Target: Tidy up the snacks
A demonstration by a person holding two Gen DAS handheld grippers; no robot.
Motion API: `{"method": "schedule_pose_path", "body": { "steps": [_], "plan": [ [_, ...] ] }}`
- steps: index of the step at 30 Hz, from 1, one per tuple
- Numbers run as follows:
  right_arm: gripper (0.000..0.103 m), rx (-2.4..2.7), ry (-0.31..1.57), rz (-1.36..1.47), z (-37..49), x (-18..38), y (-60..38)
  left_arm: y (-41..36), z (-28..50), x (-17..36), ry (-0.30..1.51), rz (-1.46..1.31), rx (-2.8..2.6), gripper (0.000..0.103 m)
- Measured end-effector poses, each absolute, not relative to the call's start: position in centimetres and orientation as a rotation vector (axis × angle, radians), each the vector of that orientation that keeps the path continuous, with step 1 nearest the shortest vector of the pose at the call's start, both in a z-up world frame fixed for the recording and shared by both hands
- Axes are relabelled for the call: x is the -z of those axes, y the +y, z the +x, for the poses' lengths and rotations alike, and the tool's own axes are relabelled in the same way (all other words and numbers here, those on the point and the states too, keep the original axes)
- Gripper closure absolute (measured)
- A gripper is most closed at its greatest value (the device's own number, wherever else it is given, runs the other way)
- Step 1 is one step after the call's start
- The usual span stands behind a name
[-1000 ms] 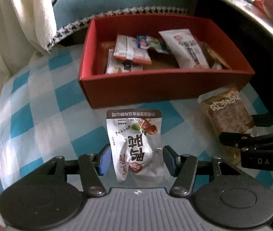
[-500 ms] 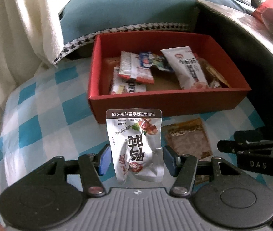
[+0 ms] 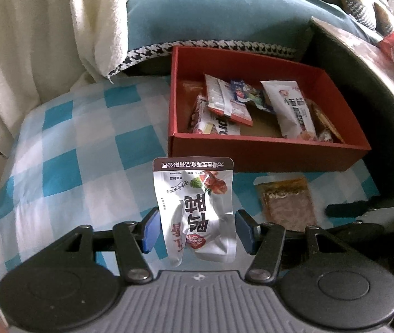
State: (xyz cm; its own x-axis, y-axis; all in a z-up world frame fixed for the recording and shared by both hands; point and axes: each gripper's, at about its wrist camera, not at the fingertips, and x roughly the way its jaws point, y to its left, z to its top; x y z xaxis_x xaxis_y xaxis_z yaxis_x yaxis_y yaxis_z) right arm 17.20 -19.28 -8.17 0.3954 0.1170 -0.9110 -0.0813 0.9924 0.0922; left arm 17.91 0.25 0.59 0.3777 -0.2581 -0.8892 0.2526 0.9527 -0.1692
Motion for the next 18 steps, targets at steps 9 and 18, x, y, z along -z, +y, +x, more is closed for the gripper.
{"method": "schedule_pose_path", "body": {
  "steps": [9, 18],
  "plan": [
    [0.006, -0.147, 1.091, -0.107, 16.1, 8.7, -17.2, 0.4, 17.9, -0.5, 1.143, -0.005, 0.312, 0.052],
    [0.03, -0.192, 1.097, -0.054, 14.1, 7.2, -19.1, 0.2, 17.9, -0.7, 1.138, 0.008, 0.339, 0.052]
  ]
}}
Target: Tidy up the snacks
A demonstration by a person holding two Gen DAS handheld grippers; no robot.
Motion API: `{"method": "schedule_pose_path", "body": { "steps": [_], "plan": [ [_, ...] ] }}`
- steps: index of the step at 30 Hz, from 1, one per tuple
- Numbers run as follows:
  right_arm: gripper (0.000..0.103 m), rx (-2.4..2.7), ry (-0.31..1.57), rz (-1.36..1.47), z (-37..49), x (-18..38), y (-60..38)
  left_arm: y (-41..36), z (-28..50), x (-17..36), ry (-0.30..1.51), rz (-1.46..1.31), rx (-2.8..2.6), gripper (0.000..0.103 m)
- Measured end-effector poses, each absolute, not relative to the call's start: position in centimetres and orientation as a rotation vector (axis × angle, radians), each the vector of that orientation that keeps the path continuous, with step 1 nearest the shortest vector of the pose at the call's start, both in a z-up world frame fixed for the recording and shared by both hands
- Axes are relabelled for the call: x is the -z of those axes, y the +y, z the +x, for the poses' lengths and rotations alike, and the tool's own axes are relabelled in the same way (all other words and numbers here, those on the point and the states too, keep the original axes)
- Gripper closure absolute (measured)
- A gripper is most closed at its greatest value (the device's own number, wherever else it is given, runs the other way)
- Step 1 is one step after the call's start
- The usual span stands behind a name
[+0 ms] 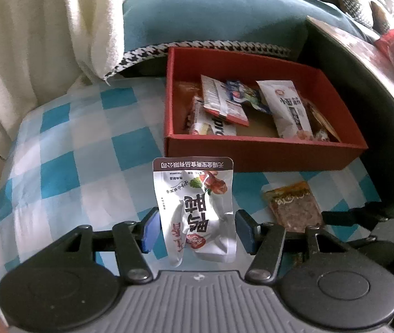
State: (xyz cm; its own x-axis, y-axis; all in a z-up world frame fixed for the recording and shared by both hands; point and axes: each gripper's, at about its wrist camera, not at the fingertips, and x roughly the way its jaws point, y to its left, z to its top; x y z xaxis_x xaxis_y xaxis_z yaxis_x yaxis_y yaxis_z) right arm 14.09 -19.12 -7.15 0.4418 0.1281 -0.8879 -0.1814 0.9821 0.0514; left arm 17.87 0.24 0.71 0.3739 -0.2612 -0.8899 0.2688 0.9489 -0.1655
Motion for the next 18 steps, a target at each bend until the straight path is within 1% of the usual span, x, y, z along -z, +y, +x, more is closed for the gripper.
{"method": "schedule_pose_path", "body": {
  "steps": [13, 14, 15, 16, 18],
  "plan": [
    [0.03, -0.225, 0.964, 0.061, 12.8, 2.0, -21.4, -0.8, 17.8, -1.2, 1.119, 0.015, 0.368, 0.052],
    [0.037, -0.228, 0.957, 0.063, 13.1, 1.9, -21.5, -0.9, 17.8, -1.3, 1.118, 0.016, 0.371, 0.052],
    [0.061, -0.242, 0.959, 0.076, 13.3, 1.8, -21.7, -1.0, 17.8, -1.3, 1.115, 0.016, 0.373, 0.052],
    [0.068, -0.256, 0.97, 0.11, 13.7, 2.0, -21.9, -1.0, 17.8, -1.4, 1.114, 0.018, 0.372, 0.052],
    [0.066, -0.244, 0.995, 0.115, 13.9, 2.5, -22.2, -1.0, 17.8, -1.3, 1.115, 0.021, 0.366, 0.052]
  ]
}}
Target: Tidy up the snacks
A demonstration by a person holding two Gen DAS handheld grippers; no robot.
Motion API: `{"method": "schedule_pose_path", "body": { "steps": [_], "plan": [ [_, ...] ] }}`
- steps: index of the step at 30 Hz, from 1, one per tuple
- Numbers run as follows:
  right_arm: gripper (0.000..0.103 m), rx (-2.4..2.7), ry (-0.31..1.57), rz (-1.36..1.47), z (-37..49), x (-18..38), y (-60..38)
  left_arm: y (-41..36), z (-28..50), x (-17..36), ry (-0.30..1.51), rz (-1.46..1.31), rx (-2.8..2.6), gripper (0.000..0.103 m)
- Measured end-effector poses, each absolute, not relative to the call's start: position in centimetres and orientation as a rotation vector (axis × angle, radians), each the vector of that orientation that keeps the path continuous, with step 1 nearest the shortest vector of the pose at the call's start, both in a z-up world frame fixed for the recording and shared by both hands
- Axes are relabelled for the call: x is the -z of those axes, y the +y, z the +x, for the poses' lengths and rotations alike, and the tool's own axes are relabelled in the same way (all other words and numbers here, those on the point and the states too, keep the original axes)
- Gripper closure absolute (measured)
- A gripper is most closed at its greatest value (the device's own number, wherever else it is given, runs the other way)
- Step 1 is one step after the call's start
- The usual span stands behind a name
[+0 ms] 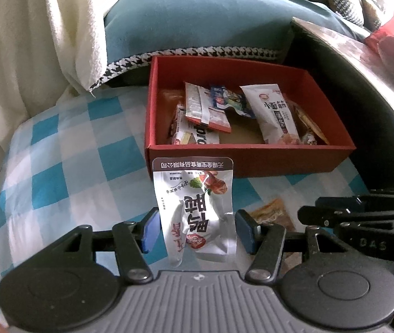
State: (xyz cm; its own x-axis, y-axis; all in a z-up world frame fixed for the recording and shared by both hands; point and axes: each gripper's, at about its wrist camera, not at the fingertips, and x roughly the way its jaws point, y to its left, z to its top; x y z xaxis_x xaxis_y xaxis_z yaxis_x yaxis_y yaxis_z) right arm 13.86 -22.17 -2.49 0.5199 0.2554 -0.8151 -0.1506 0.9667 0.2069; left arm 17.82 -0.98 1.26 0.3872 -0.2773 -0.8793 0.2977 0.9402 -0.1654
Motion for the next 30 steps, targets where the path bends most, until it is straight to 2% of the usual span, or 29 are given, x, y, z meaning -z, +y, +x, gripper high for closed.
{"method": "schedule_pose_path", "body": {
  "steps": [4, 6, 10, 11, 14, 17, 20, 22, 24, 26, 30],
  "plan": [
    [0.054, -0.218, 1.054, 0.04, 13.7, 3.9, -21.6, -0.8, 17.8, -0.9, 1.124, 0.026, 0.363, 0.052],
    [0.03, -0.187, 1.078, 0.036, 13.5, 4.8, -21.1, -0.8, 17.9, -0.8, 1.13, 0.024, 0.364, 0.052],
    [0.022, -0.209, 1.129, 0.067, 14.1, 6.5, -19.1, -0.5, 17.8, -0.8, 1.133, 0.018, 0.358, 0.052],
    [0.013, -0.231, 1.14, 0.055, 14.1, 7.0, -18.4, -0.4, 17.8, -0.8, 1.131, 0.017, 0.357, 0.052],
    [0.01, -0.223, 1.119, -0.101, 13.2, 8.7, -16.2, 0.4, 17.8, -0.9, 1.132, 0.007, 0.35, 0.052],
    [0.016, -0.246, 1.085, -0.175, 11.6, 9.2, -15.1, 1.0, 17.9, -0.9, 1.137, -0.01, 0.347, 0.052],
    [0.033, -0.256, 1.083, -0.165, 11.2, 8.8, -15.6, 1.1, 17.8, -1.2, 1.131, -0.017, 0.351, 0.052],
    [0.038, -0.25, 1.093, -0.094, 11.2, 8.4, -16.7, 1.1, 17.6, -1.7, 1.114, -0.018, 0.358, 0.052],
    [0.055, -0.245, 1.07, -0.056, 10.8, 7.8, -17.4, 1.2, 17.5, -2.2, 1.1, -0.018, 0.364, 0.052],
    [0.062, -0.256, 1.055, -0.006, 10.4, 7.2, -17.9, 1.3, 17.6, -2.4, 1.097, -0.027, 0.364, 0.052],
    [0.062, -0.262, 1.069, -0.01, 10.0, 8.2, -17.8, 1.2, 17.7, -2.2, 1.101, -0.026, 0.357, 0.052]
  ]
}}
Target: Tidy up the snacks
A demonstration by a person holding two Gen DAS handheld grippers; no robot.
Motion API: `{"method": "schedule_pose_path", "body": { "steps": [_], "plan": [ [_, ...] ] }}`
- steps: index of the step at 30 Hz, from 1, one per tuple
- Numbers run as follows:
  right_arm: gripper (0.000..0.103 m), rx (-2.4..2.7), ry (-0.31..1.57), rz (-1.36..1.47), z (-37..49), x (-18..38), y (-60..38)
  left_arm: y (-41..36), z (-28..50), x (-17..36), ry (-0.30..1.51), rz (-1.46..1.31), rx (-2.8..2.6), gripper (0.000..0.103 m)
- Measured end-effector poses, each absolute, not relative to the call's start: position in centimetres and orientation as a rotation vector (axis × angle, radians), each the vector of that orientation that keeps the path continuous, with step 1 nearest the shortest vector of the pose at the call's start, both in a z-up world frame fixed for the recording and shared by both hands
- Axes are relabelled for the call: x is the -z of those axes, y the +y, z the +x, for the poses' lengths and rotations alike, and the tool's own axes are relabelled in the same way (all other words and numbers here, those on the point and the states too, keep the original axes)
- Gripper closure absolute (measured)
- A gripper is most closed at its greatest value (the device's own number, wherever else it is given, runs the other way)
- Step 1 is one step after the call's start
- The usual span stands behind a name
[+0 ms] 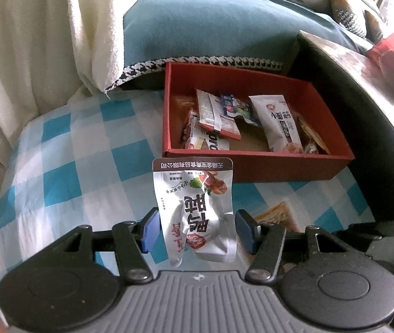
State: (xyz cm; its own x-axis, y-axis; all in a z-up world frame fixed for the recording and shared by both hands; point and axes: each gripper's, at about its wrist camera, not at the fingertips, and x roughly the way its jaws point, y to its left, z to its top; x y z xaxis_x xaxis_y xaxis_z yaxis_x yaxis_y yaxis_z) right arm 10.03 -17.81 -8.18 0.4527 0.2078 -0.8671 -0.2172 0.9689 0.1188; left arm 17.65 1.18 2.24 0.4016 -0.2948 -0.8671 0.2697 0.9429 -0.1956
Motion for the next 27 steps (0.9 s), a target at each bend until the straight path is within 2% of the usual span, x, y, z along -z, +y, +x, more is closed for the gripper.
{"method": "schedule_pose_path", "body": {
  "steps": [6, 10, 11, 12, 14, 16, 18, 20, 23, 27],
  "plan": [
    [0.062, -0.395, 1.062, 0.131, 10.5, 7.5, -17.2, 1.2, 17.5, -1.6, 1.117, -0.001, 0.359, 0.052],
    [0.056, -0.423, 1.096, 0.157, 11.2, 8.5, -16.5, 2.4, 17.3, -0.5, 1.144, 0.002, 0.326, 0.052],
    [0.049, -0.395, 1.092, 0.102, 11.1, 8.6, -15.8, 2.9, 17.2, -0.3, 1.147, -0.001, 0.316, 0.052],
    [0.035, -0.369, 1.093, 0.049, 11.0, 8.7, -15.2, 3.5, 17.0, -0.1, 1.153, -0.008, 0.304, 0.052],
    [0.02, -0.368, 1.097, 0.018, 10.6, 8.8, -14.2, 4.7, 17.0, 0.1, 1.166, -0.023, 0.281, 0.052],
    [0.019, -0.395, 1.09, 0.0, 10.3, 8.8, -12.7, 5.9, 17.2, 0.1, 1.173, -0.053, 0.258, 0.052],
    [0.004, -0.382, 1.085, -0.046, 10.3, 9.3, -10.7, 6.8, 17.5, -0.1, 1.178, -0.092, 0.244, 0.052],
    [0.0, -0.326, 1.095, -0.096, 10.8, 10.5, -9.5, 7.3, 17.5, -0.7, 1.165, -0.117, 0.246, 0.052],
    [0.0, -0.249, 1.058, -0.186, 10.5, 11.1, -7.6, 7.6, 17.4, -1.8, 1.135, -0.13, 0.262, 0.052],
    [0.0, -0.238, 1.103, -0.152, 11.5, 10.8, -8.0, 8.1, 17.4, -2.5, 1.12, -0.154, 0.277, 0.052]
  ]
}}
